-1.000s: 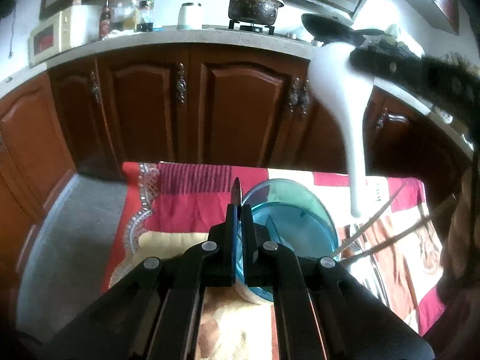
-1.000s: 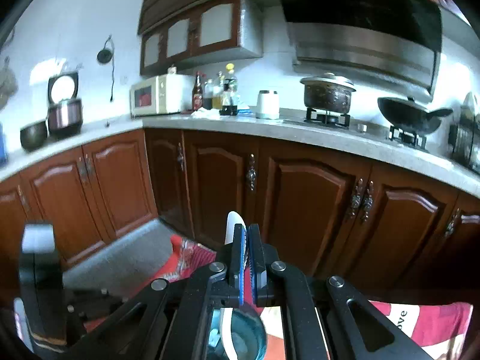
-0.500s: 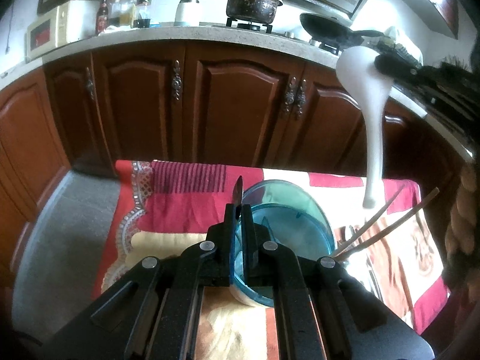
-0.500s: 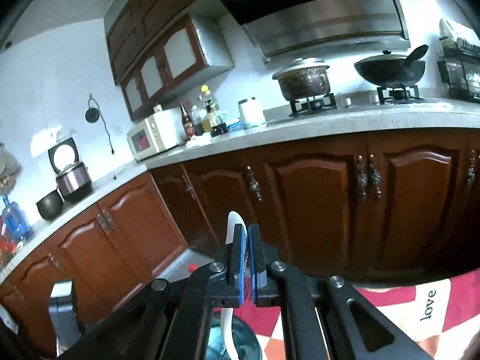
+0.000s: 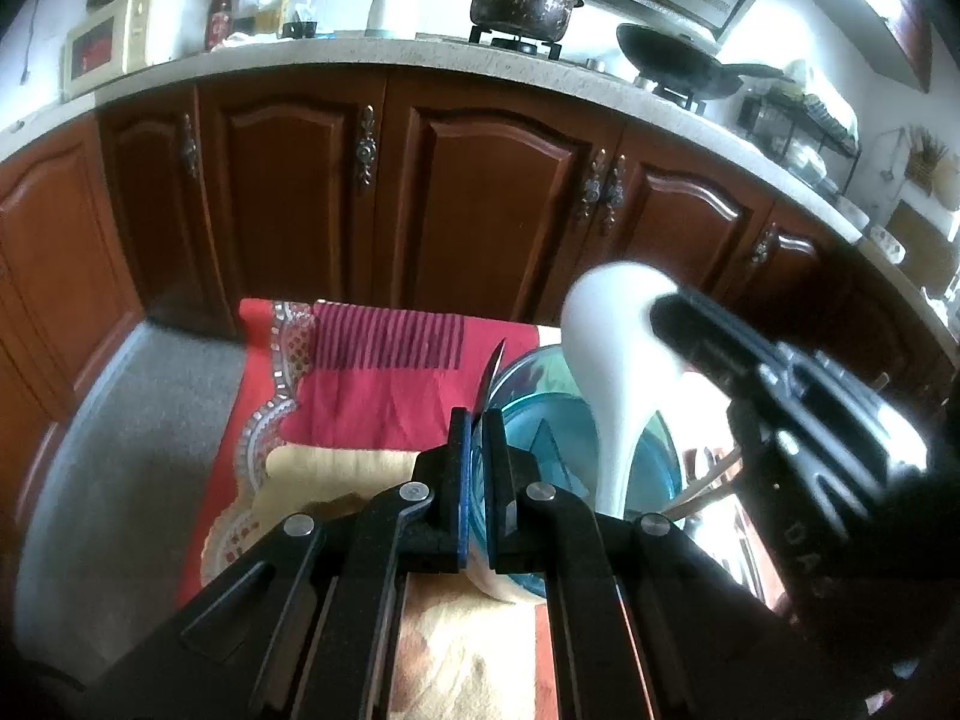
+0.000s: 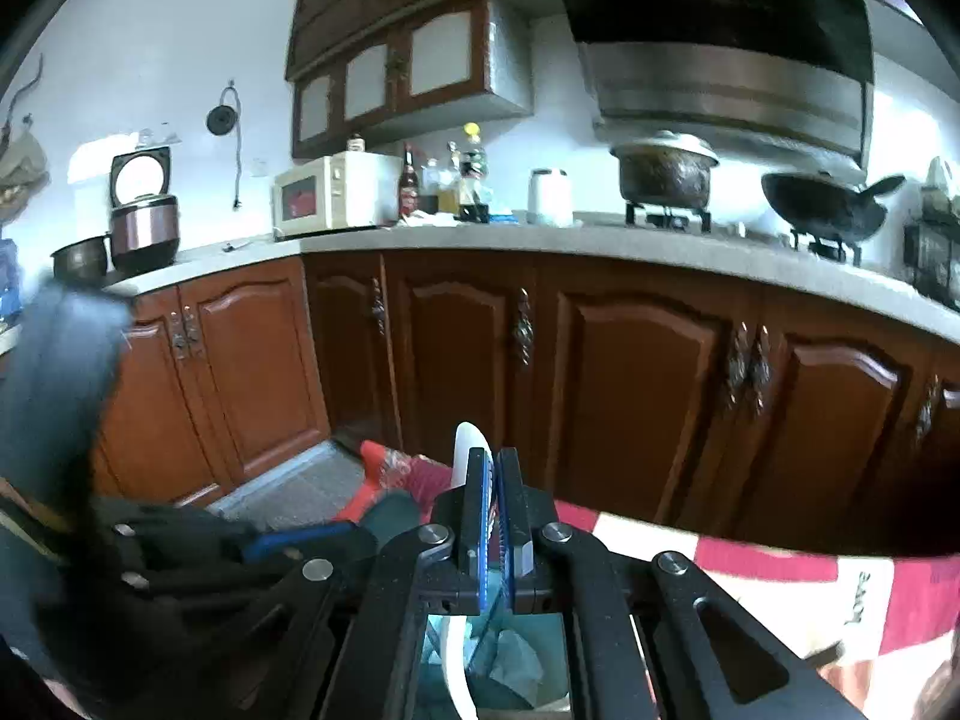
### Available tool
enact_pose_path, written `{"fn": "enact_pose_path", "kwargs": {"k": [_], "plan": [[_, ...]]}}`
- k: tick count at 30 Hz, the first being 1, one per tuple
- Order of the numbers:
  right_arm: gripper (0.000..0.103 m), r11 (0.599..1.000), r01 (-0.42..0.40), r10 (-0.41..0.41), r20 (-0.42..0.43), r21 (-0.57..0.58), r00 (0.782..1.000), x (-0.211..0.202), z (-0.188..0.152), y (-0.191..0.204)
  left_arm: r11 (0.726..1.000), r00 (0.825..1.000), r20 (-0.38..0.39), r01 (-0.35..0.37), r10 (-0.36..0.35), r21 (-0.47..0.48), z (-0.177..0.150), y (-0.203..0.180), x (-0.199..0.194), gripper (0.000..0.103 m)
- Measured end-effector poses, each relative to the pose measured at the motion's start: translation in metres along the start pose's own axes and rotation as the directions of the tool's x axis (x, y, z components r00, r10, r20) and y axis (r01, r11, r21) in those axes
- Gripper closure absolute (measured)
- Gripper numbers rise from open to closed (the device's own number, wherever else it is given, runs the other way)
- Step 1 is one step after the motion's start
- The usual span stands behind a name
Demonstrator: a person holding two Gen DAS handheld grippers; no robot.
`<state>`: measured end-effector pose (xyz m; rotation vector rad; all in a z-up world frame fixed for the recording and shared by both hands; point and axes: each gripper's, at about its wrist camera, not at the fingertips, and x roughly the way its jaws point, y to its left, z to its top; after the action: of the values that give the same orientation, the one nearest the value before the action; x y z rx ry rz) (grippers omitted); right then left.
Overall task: Organize utensils
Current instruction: 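Lower both spoons into the white cup and open both tools, then move both tools back over the utensils lying on the blanket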
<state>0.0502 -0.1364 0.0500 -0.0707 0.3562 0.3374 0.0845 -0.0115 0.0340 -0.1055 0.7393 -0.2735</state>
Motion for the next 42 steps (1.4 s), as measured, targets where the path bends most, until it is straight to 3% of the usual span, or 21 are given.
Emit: {"fn": "enact_pose_path", "kwargs": {"k": [8, 11, 12, 13, 16, 20, 21, 22, 23, 32, 42], "plan": [[0.101, 0.991, -0.043, 0.053, -0.077, 0.128, 0.996, -0.007, -0.026, -0.024, 1.0, 1.0, 0.004, 0.004, -0.004, 0.018, -0.004, -0.003, -0.002, 0.101], [0.101, 0.991, -0.047, 0.062, -0.12, 0.128, 0.991, -0.009, -0.031, -0.025, 1.0, 1.0, -0.001, 0.01, -0.01, 0.019, -0.005, -0.004, -0.005, 0.08], [0.101, 0.991, -0.048, 0.067, -0.146, 0.126, 0.987, -0.008, -0.034, -0.024, 1.0, 1.0, 0.0, 0.011, -0.011, 0.019, -0.005, -0.005, -0.006, 0.069], [0.1, 0.991, -0.043, 0.065, -0.18, 0.126, 0.982, -0.005, -0.037, -0.025, 1.0, 1.0, 0.004, 0.011, -0.011, 0.018, -0.006, -0.005, -0.009, 0.065], [0.1, 0.986, -0.047, 0.083, -0.225, 0.161, 0.971, -0.008, -0.043, -0.03, 1.0, 1.0, 0.006, 0.008, -0.008, 0.016, -0.008, -0.005, -0.018, 0.065], [0.096, 0.985, -0.047, 0.083, -0.217, 0.165, 0.973, -0.026, -0.041, -0.033, 1.0, 1.0, 0.011, 0.009, -0.01, 0.022, -0.013, -0.007, -0.033, 0.063], [0.088, 0.985, -0.047, 0.081, -0.212, 0.163, 0.974, -0.032, -0.04, -0.033, 1.0, 1.0, 0.012, 0.009, -0.009, 0.027, -0.015, -0.009, -0.037, 0.062], [0.071, 0.986, -0.044, 0.077, -0.207, 0.16, 0.975, -0.037, -0.039, -0.033, 0.999, 1.0, 0.014, 0.008, -0.008, 0.032, -0.018, -0.01, -0.042, 0.062], [0.066, 0.987, -0.039, 0.071, -0.203, 0.157, 0.977, -0.041, -0.037, -0.033, 0.999, 1.0, 0.016, 0.006, -0.006, 0.036, -0.02, -0.012, -0.046, 0.062], [0.066, 0.988, -0.036, 0.06, -0.16, 0.15, 0.985, -0.092, -0.029, -0.029, 0.994, 0.999, 0.032, -0.037, 0.033, 0.103, -0.044, -0.037, -0.074, 0.062], [0.062, 0.983, 0.078, -0.044, -0.196, 0.168, 0.98, -0.139, -0.05, -0.057, 0.984, 1.0, 0.024, -0.021, 0.017, 0.175, -0.069, -0.08, -0.083, 0.061]]}}
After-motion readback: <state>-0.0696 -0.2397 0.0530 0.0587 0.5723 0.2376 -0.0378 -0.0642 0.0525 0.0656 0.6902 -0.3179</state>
